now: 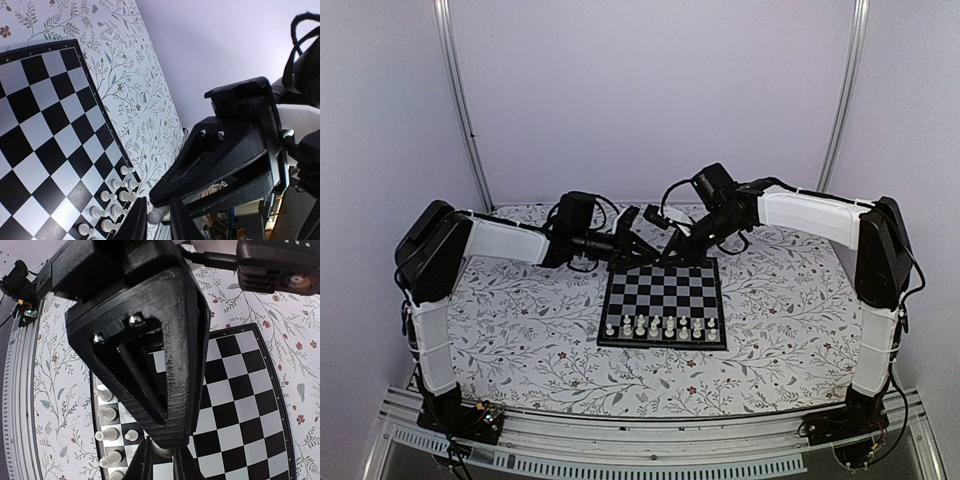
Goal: Set up the chess pieces on the board
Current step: Place the chess piece on the chessboard.
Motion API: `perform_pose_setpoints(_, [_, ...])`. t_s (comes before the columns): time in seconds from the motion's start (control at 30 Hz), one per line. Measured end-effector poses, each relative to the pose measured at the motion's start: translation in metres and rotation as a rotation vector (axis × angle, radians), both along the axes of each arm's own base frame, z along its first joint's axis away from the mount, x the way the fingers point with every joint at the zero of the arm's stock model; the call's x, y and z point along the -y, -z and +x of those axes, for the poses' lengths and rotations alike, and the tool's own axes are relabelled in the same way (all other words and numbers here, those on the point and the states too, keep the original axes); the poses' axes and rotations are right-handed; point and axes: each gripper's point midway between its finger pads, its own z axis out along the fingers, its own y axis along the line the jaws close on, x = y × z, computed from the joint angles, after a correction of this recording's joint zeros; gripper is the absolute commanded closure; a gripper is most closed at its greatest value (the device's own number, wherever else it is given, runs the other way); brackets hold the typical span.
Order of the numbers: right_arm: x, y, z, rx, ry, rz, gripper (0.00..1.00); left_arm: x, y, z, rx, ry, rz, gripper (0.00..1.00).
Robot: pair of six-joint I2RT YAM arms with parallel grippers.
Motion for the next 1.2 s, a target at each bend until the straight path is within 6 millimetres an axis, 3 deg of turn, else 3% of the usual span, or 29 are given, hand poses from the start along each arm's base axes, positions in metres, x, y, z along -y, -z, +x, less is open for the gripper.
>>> perform_pose_setpoints(0.13, [0.000,0.000,0.000,-0.003,0.001,-0.002,0.86,0.000,0.001,0.000,-0.007,0.000,0.001,0.88])
perform_pose_setpoints(0.33, [0.003,0.002,-0.001,-0.009,0.005,-0.016,0.52,0.000,0.002,-0.001,0.007,0.006,0.006,0.91])
perform_pose_setpoints(0.47, [0.013,-0.003,-0.004,-0.002,0.011,-0.021,0.47,-0.005,0.009,0.002,0.048,-0.006,0.078,0.91])
perform_pose_setpoints(0.57, [0.030,-0.024,-0.006,0.024,0.027,-0.004,0.44,-0.013,0.002,0.006,0.113,-0.028,0.145,0.91])
perform_pose_setpoints(0.77, [0.077,-0.069,0.009,0.190,0.164,-0.028,0.39,-0.043,-0.027,0.011,0.335,-0.111,0.309,0.91])
perform_pose_setpoints(0.8, [0.088,-0.071,0.015,0.220,0.204,-0.042,0.34,-0.049,-0.032,0.012,0.373,-0.124,0.338,0.91])
perform_pose_setpoints(0.83, [0.095,-0.070,0.019,0.234,0.231,-0.054,0.17,-0.055,-0.036,0.013,0.410,-0.137,0.369,0.91])
perform_pose_setpoints(0.87, [0.107,-0.067,0.026,0.247,0.274,-0.070,0.04,-0.060,-0.040,0.013,0.444,-0.147,0.398,0.90])
perform_pose_setpoints(0.9, [0.120,-0.062,0.032,0.247,0.324,-0.085,0.01,-0.065,-0.042,0.013,0.474,-0.156,0.426,0.90])
perform_pose_setpoints(1.1, [0.211,-0.027,0.069,0.169,0.620,-0.119,0.01,-0.084,-0.028,-0.009,0.630,-0.120,0.617,0.89])
perform_pose_setpoints(1.2, [0.235,-0.013,0.074,0.102,0.676,-0.091,0.01,-0.082,-0.010,-0.025,0.676,-0.057,0.690,0.89])
